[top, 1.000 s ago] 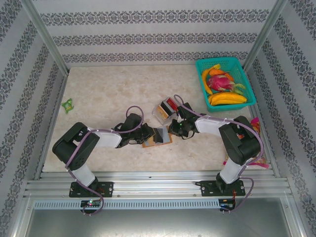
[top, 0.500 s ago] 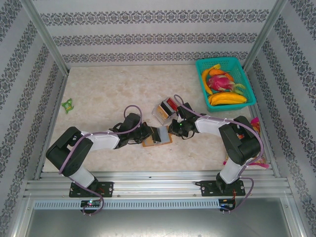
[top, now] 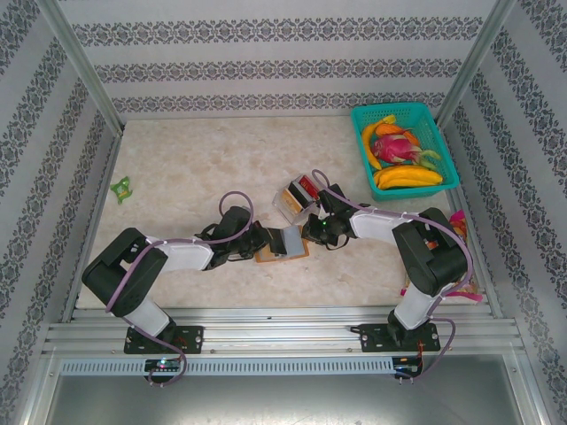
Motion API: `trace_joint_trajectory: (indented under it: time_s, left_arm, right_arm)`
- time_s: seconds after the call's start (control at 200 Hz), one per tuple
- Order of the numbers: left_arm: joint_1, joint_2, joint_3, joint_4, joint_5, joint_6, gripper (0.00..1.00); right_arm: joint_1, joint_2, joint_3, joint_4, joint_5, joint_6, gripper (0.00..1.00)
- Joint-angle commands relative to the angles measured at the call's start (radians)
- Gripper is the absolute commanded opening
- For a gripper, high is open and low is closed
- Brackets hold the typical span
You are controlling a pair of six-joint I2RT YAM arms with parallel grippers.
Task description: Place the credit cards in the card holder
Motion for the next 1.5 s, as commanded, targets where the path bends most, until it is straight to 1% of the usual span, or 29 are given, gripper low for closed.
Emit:
trace_joint_trajectory:
  time_s: [0.0,0.18,0.29,0.38,0.525,0.644,0.819,0.909,0.989,1.079,1.159,1.349,1.494]
  left_arm:
    - [-0.016,0.025,-0.009,0.083,-0.028,-0.011,0.00]
    - [-0.034,0.044,-0.017,0.139,-0.056,-0.053,0.00]
    - [-0.037,0.034,-0.052,0.175,-0.087,-0.096,0.00]
    - [-0.039,0.037,-0.055,0.192,-0.071,-0.111,0.03]
    - [-0.049,0.056,0.000,0.134,-0.011,-0.056,0.08]
    - [-0.056,0.063,0.043,0.074,0.004,-0.026,0.13]
    - [-0.062,0.103,0.100,0.018,0.057,-0.004,0.16]
    - [-0.063,0.114,0.114,-0.002,0.076,0.003,0.18]
    - [-0.064,0.100,0.110,-0.054,0.056,0.005,0.21]
    - [-0.064,0.070,0.111,-0.122,0.023,0.021,0.27]
    - [-0.064,0.041,0.107,-0.152,0.007,0.031,0.28]
    - [-0.064,-0.005,0.109,-0.219,-0.025,0.064,0.29]
    - [-0.063,-0.015,0.109,-0.234,-0.041,0.070,0.25]
  right_arm:
    - [0.028,0.054,-0.024,-0.011,-0.021,0.009,0.14]
    - [0.029,0.056,-0.028,-0.008,-0.022,0.014,0.14]
    - [0.029,0.053,-0.032,-0.012,-0.021,0.013,0.15]
    - [0.029,0.051,-0.033,-0.013,-0.023,0.012,0.15]
    - [0.029,0.051,-0.033,-0.013,-0.023,0.012,0.15]
    - [0.029,0.050,-0.033,-0.013,-0.023,0.014,0.15]
    - [0.029,0.048,-0.034,-0.011,-0.022,0.014,0.15]
    - [0.029,0.046,-0.035,-0.014,-0.020,0.012,0.15]
    - [0.028,0.043,-0.033,-0.020,-0.017,0.011,0.16]
    - [0.027,0.043,-0.030,-0.022,-0.016,0.009,0.16]
    - [0.027,0.044,-0.029,-0.025,-0.015,0.008,0.16]
    - [0.029,0.048,-0.023,-0.025,-0.013,0.005,0.16]
    - [0.028,0.048,-0.022,-0.029,-0.013,0.005,0.16]
